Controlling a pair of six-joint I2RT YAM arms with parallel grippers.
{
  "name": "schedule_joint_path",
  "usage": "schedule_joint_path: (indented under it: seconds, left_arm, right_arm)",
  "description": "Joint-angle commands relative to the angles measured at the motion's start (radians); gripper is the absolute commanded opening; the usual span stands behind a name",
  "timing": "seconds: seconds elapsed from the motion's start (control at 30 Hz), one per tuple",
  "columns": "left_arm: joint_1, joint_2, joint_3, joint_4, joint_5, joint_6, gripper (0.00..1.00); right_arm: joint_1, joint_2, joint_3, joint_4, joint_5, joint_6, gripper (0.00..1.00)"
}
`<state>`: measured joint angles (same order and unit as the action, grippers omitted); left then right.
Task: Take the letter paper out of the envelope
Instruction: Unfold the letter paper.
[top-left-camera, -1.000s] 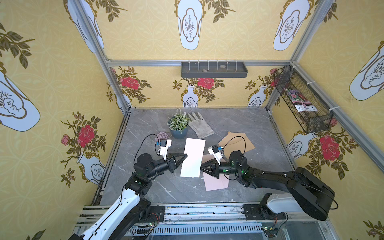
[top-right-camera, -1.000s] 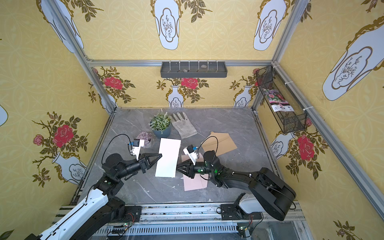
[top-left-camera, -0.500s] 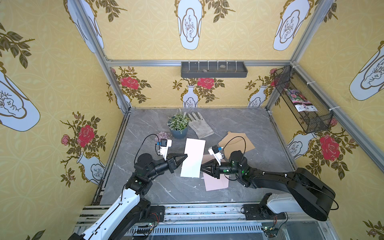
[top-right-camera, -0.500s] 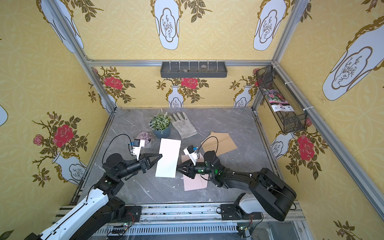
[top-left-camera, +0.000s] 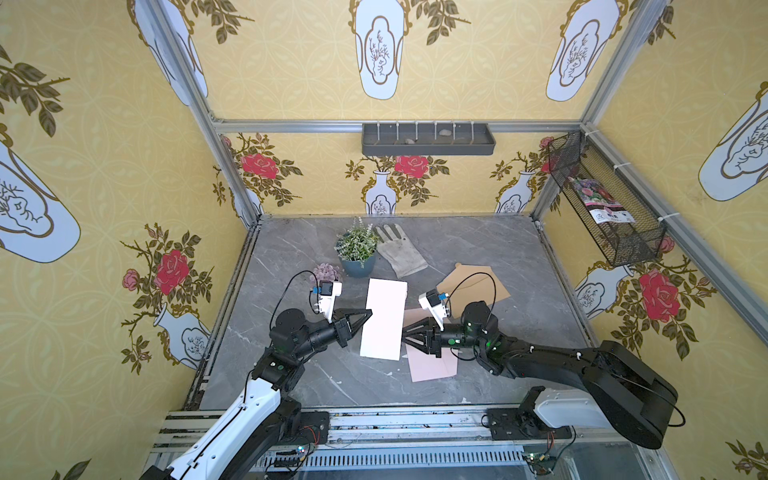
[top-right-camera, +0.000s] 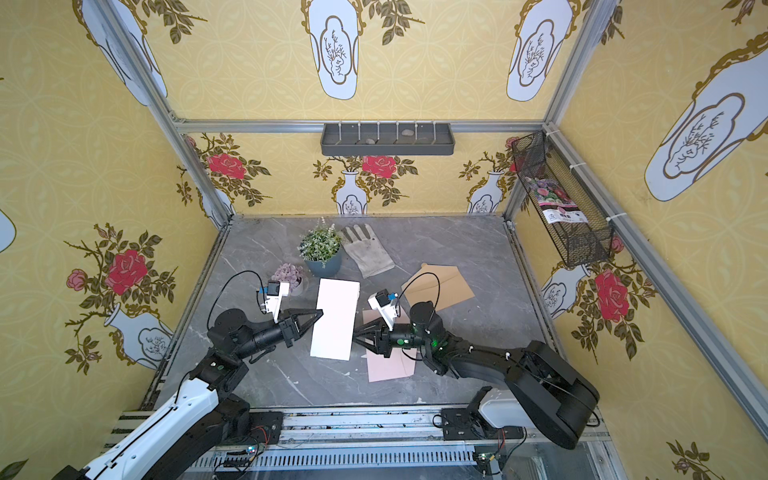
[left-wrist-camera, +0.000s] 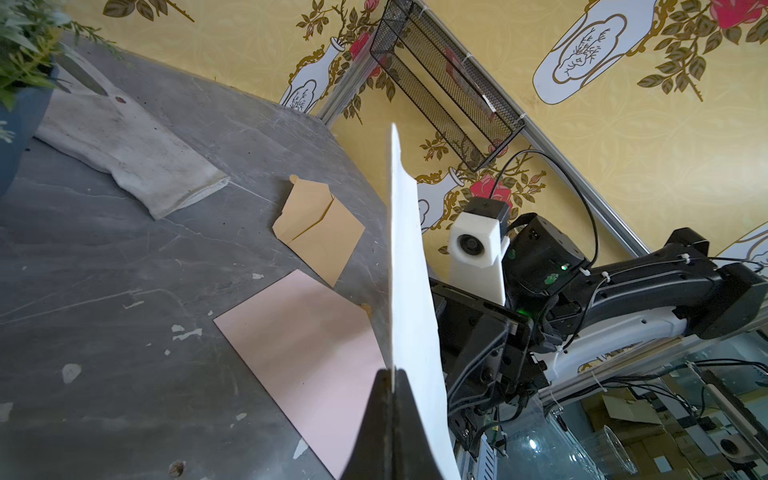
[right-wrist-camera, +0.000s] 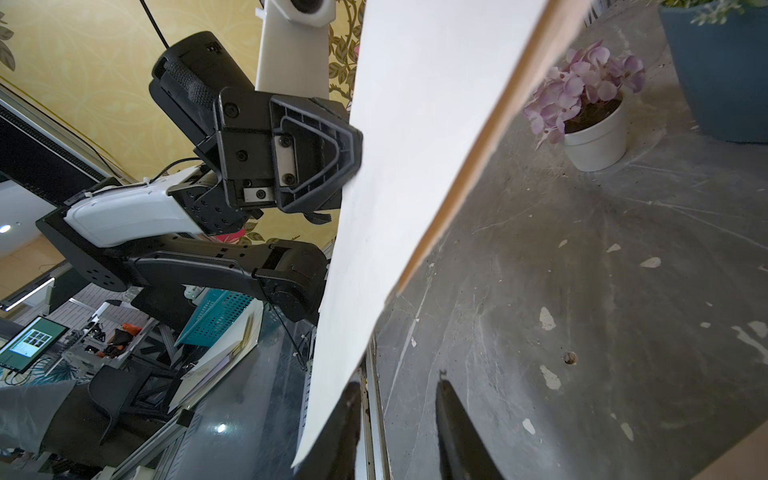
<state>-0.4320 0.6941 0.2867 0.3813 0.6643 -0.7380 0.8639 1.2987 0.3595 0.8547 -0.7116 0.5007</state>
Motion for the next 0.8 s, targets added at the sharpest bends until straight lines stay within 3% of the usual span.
schedule_joint_path:
  seconds: [0.0,0.77]
  left_arm:
    - [0.001,-0.001,-0.005,0.03,0.01,0.004,0.0]
    - [0.001,-0.01,-0.014,0.034,0.011,-0.001,0.0]
  right_arm:
    - [0.001,0.004,-0.001,0.003,-0.005,-0.006,0.32]
    - [-0.017,-0.013,-0.009,-0.028,-0.003,-0.017,0.32]
